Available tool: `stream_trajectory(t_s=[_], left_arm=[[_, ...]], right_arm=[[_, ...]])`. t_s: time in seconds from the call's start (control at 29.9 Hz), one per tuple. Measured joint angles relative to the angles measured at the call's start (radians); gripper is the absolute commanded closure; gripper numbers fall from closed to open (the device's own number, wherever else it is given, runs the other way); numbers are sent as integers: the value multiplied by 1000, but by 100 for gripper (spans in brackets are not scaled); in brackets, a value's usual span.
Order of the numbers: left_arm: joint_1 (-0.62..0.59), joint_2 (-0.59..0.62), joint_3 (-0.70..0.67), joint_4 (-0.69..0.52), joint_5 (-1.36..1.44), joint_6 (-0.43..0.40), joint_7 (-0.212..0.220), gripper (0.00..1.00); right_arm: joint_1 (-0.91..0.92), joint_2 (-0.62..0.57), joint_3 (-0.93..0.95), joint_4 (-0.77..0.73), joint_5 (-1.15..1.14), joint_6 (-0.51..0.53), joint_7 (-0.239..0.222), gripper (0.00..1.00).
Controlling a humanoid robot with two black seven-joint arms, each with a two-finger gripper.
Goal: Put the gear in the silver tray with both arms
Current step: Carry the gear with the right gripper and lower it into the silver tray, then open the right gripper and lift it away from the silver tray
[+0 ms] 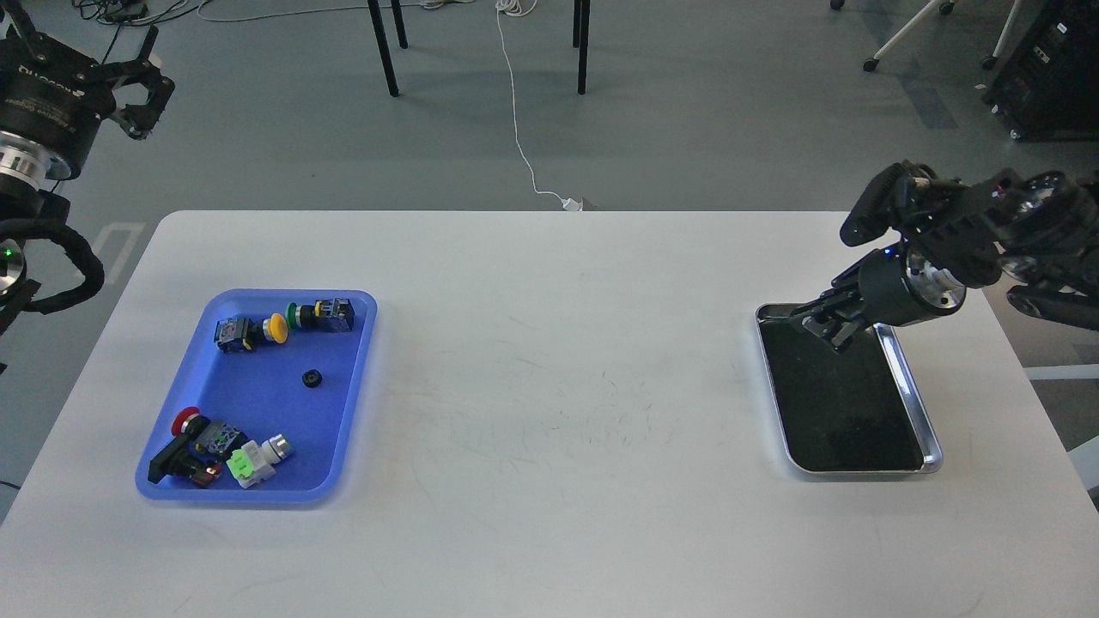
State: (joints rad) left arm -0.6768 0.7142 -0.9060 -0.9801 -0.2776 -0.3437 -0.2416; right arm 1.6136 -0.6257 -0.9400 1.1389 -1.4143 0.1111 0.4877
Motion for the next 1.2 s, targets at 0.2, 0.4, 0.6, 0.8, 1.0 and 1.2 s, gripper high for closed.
stream_trajectory(t_s=[0.2,0.4,0.6,0.8,1.0,1.2], left_arm=[[-1,-8,7,0,1,1,1,2],[-1,-16,9,0,1,2,1,2],[-3,-26,10,0,2,4,-1,2],[-3,-18,12,0,2,3,-5,2],[-11,-15,12,0,6,3,4,2],[-22,42,31,-61,62,3,10,2]], right_arm=[[-118,-100,-3,39,-5,1,0,93],[-158,-105,2,22,-8,-2,0,83],[-159,-81,15,13,-8,-4,-1,52],[-159,-71,19,14,-8,-4,-1,37],[-151,-88,101,15,3,-4,-1,27],[-169,-150,453,-21,84,-2,-2,7]])
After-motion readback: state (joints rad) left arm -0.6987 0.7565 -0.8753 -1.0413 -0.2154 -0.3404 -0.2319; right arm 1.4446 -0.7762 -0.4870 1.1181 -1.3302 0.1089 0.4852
